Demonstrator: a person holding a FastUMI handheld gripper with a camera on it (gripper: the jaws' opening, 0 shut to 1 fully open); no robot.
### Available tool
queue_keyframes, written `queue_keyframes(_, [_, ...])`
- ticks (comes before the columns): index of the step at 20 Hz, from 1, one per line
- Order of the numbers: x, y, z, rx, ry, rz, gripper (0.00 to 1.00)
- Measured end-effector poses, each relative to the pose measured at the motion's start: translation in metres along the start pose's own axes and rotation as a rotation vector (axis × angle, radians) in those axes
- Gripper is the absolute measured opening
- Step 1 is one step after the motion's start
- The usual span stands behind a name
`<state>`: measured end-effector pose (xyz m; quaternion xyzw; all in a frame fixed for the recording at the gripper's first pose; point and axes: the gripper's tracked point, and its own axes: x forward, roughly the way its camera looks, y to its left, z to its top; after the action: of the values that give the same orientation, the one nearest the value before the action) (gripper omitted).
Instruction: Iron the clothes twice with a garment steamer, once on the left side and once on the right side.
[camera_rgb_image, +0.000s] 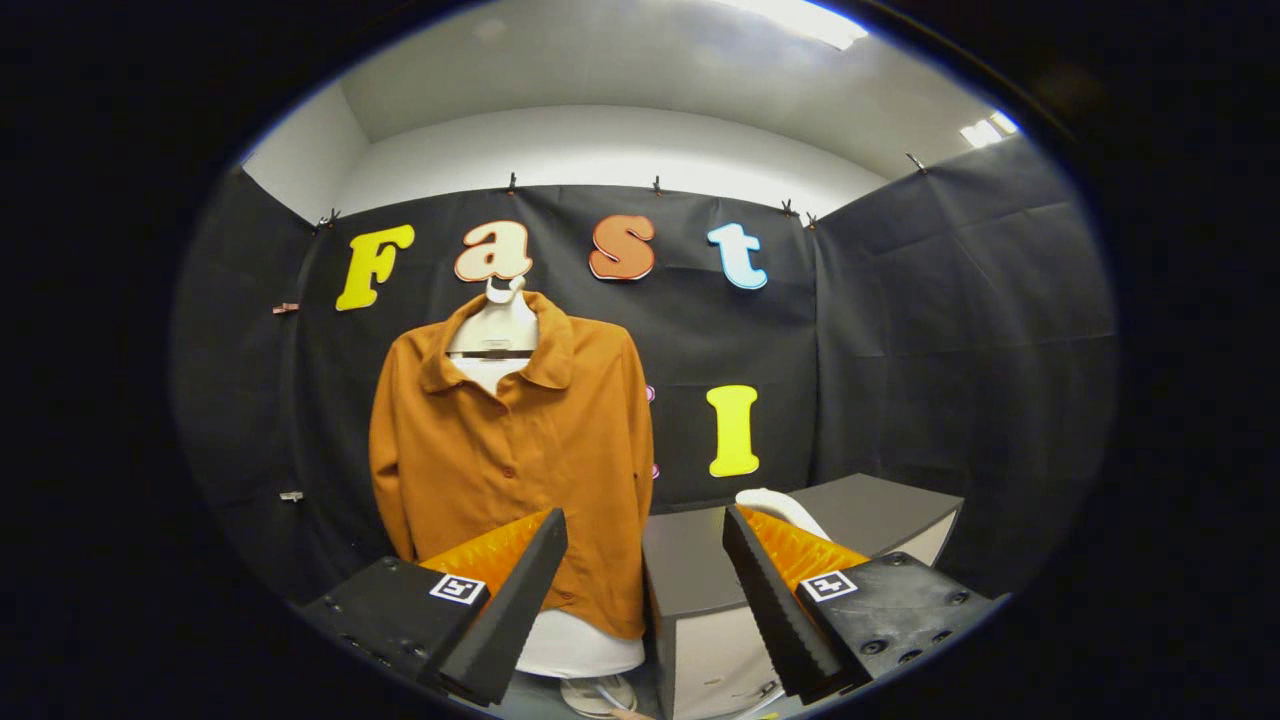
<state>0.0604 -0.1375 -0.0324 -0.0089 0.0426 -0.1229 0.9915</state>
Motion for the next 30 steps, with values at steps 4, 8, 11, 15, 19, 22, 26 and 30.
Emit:
queue_keyframes(4, [0.050, -0.062, -0.014, -0.024, 0.041, -0.051, 0.98])
queue_keyframes(8, [0.095, -0.112, -0.032, -0.005, 0.094, -0.082, 0.99])
queue_keyframes(11, [0.125, -0.141, -0.052, 0.005, 0.151, -0.100, 0.99])
queue_keyframes(15, [0.160, -0.165, -0.087, 0.009, 0.243, -0.094, 0.99])
queue_keyframes(19, [0.188, -0.183, -0.120, 0.033, 0.330, -0.088, 0.98])
queue_keyframes(22, [0.203, -0.190, -0.142, 0.023, 0.394, -0.092, 0.99])
queue_keyframes(26, [0.210, -0.197, -0.165, 0.009, 0.475, -0.092, 0.99])
queue_keyframes(30, [0.216, -0.205, -0.183, 0.020, 0.528, -0.110, 0.98])
